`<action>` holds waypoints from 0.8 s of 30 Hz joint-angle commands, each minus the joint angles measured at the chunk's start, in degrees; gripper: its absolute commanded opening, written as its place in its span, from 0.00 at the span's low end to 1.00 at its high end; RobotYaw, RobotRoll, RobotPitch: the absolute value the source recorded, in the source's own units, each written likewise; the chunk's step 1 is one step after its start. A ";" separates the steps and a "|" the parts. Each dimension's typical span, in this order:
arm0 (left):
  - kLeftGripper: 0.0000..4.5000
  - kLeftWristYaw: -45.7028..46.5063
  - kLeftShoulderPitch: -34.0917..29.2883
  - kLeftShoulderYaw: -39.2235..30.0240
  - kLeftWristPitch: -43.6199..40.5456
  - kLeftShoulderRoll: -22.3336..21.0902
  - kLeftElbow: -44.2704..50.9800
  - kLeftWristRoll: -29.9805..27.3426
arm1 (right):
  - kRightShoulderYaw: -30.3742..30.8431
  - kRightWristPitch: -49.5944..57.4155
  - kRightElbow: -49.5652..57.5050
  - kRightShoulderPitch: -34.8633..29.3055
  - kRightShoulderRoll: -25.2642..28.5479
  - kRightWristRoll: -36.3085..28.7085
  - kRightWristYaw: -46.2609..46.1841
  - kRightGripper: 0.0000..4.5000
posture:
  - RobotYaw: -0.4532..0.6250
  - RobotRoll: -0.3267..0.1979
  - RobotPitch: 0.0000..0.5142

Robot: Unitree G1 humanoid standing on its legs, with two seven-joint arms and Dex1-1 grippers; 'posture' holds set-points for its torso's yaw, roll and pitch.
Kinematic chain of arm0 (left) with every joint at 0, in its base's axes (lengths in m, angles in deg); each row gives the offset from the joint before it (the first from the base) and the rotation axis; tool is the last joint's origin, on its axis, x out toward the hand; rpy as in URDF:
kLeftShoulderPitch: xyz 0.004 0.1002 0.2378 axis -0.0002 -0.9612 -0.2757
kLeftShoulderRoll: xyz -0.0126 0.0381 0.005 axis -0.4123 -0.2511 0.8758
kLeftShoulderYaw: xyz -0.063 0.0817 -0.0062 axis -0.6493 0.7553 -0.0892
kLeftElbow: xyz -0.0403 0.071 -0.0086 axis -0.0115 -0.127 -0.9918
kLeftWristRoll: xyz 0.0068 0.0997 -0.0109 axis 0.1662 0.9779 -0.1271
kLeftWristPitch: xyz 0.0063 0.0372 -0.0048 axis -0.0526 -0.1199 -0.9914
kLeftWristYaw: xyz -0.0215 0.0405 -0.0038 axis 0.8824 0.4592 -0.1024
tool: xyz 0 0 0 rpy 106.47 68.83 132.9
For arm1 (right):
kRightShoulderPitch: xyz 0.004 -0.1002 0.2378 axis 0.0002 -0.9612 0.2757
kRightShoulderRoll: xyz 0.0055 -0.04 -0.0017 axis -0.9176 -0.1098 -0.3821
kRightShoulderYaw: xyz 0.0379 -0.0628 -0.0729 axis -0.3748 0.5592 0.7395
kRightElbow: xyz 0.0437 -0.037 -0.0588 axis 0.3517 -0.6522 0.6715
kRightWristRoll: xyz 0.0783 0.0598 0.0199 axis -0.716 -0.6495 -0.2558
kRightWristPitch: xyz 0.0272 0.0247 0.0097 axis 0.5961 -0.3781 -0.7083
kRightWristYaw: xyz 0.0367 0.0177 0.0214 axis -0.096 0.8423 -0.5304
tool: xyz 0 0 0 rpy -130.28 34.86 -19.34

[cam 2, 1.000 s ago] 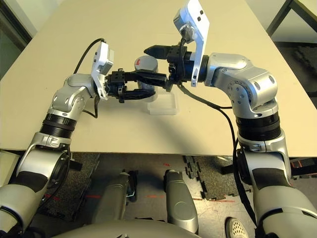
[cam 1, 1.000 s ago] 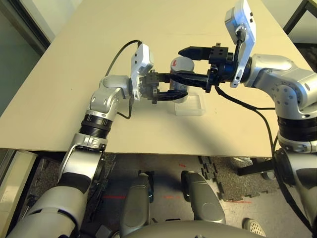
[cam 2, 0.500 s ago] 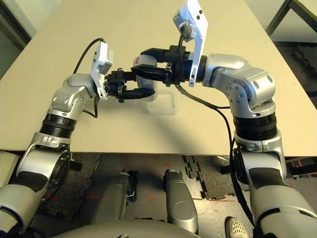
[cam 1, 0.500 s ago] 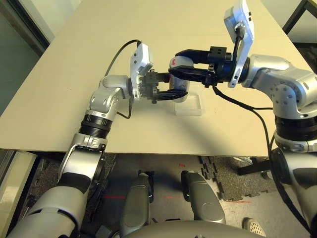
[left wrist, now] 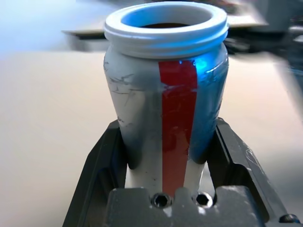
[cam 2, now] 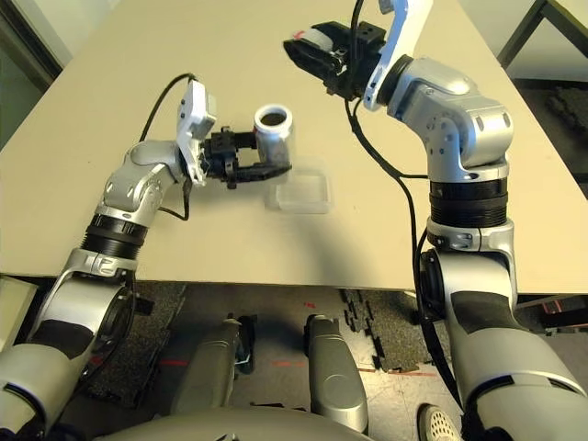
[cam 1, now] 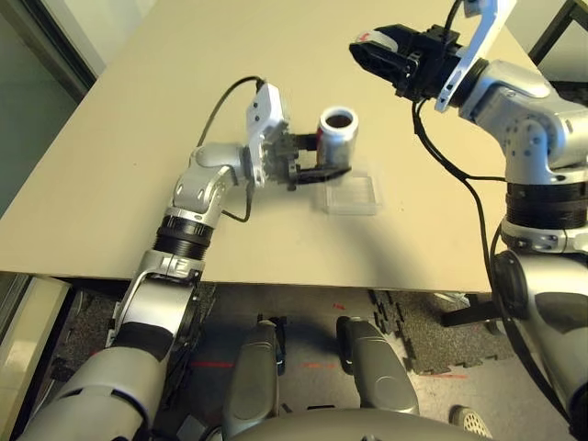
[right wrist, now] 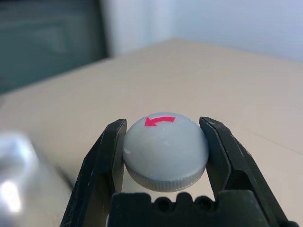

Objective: Pour the medicine from the bottle into the box.

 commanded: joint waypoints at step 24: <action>0.57 37.01 0.69 -8.34 18.57 8.58 -30.98 9.88 | -3.87 -26.96 -28.10 -14.45 -10.13 12.12 -18.09 0.57 | 0.28 0.62 0.29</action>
